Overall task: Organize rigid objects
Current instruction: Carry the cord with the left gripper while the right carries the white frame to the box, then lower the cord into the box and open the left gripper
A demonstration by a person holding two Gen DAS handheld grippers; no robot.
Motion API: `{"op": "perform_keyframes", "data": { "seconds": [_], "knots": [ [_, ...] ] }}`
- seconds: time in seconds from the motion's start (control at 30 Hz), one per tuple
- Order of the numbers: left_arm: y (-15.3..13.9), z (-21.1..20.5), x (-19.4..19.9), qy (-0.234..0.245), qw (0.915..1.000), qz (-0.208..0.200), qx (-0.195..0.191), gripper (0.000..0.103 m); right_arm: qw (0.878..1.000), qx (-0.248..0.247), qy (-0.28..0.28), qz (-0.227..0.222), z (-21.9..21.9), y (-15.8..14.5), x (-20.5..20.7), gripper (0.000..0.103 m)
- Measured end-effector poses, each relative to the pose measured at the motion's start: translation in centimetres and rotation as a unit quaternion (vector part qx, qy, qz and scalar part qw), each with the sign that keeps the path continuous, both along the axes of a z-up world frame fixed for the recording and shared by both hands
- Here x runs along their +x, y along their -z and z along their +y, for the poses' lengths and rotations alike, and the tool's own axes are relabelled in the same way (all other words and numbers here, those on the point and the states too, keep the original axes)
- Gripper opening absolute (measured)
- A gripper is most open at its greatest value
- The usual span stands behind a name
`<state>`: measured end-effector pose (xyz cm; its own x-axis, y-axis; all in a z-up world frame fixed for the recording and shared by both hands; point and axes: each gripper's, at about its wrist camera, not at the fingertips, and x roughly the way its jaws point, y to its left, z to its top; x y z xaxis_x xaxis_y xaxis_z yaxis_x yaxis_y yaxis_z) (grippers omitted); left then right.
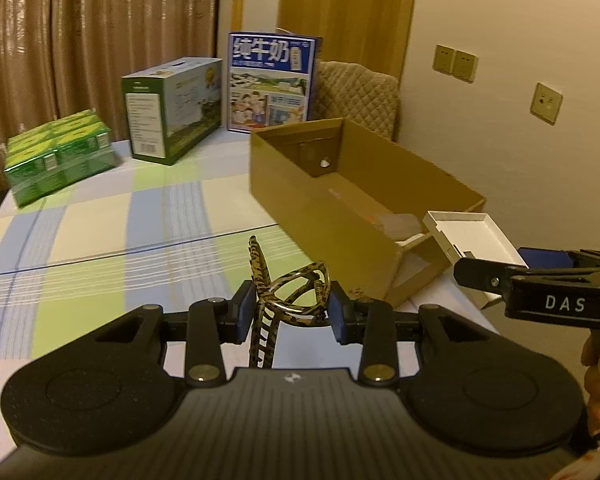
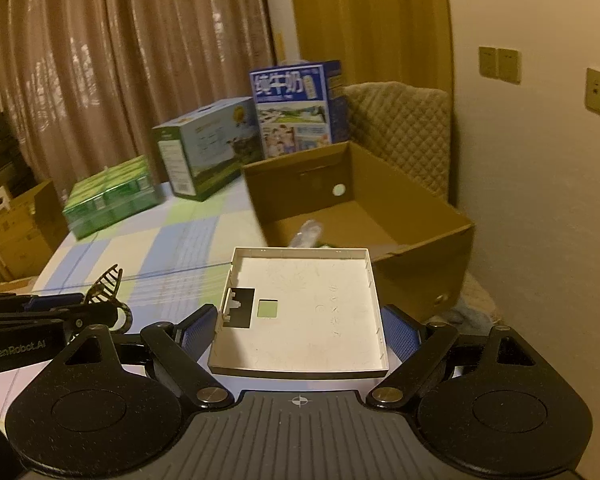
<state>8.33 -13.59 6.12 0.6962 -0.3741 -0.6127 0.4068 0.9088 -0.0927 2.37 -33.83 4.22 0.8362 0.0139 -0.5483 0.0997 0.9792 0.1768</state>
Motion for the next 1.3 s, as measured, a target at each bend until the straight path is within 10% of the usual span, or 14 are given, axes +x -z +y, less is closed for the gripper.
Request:
{"op": "perform_keyframes", "data": {
  "seconds": [1.3],
  "knots": [
    [1.0,-15.7,15.2,0.108,0.9939,0.019,0.01,0.033,0.998,-0.035,-0.031,0.045,-13.1,1.3,14.7,0.084]
  ]
}}
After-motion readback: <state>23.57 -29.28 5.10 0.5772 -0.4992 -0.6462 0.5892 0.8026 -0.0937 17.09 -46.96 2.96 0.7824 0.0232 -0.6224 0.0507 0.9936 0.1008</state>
